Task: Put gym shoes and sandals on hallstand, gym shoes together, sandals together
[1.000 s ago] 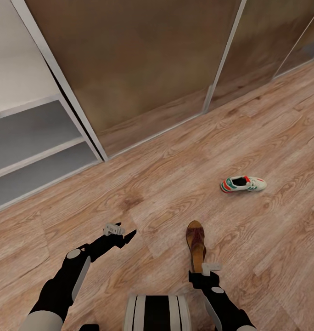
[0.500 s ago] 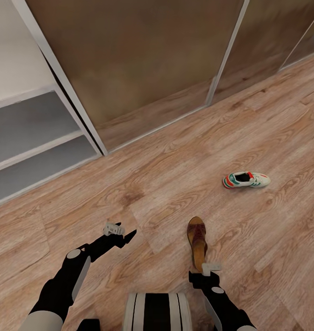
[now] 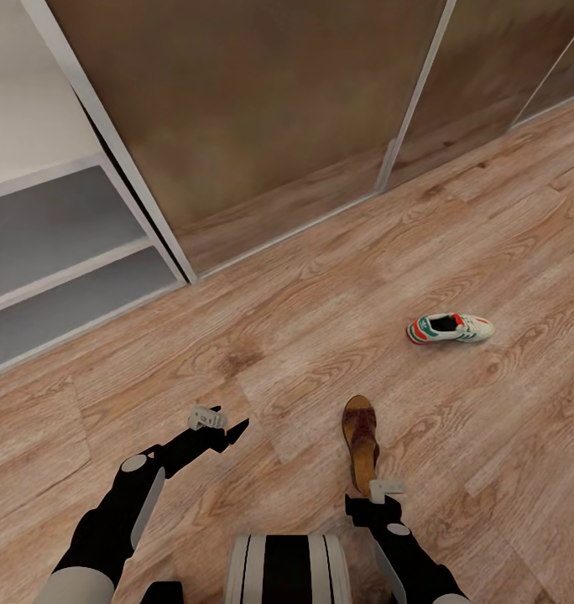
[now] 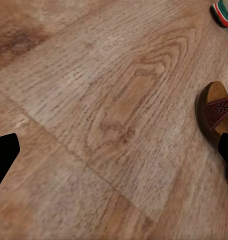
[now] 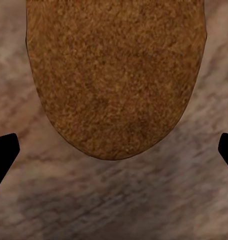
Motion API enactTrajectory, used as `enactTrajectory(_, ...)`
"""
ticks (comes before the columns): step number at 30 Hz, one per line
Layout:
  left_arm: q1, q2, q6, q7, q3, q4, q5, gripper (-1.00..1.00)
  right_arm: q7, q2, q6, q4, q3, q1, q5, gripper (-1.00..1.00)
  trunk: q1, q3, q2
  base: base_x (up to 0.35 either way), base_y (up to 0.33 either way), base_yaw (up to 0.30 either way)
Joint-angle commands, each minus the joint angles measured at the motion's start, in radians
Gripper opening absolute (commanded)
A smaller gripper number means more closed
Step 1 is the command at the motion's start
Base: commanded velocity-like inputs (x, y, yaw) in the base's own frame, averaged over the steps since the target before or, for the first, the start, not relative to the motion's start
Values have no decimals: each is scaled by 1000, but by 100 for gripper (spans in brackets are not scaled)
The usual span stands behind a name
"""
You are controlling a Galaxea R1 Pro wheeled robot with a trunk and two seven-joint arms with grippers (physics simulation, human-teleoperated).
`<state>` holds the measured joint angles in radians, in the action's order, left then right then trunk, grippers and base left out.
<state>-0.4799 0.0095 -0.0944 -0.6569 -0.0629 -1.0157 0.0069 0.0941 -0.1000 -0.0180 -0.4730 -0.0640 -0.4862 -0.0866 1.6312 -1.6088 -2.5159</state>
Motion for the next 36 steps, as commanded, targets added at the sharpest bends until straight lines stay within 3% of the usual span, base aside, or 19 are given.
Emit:
enactTrajectory(1, 0, 0, -10, -7, -3, -1, 1, 100, -1, -1, -2, -1, -7, 0, -9, 100, 0, -1, 0, 0, 0, 0)
enactTrajectory(36, 0, -3, -10, -6, -3, -1, 1, 100, -1, -1, -2, -1, -7, 0, -9, 100, 0, -1, 0, 34, 0, 0)
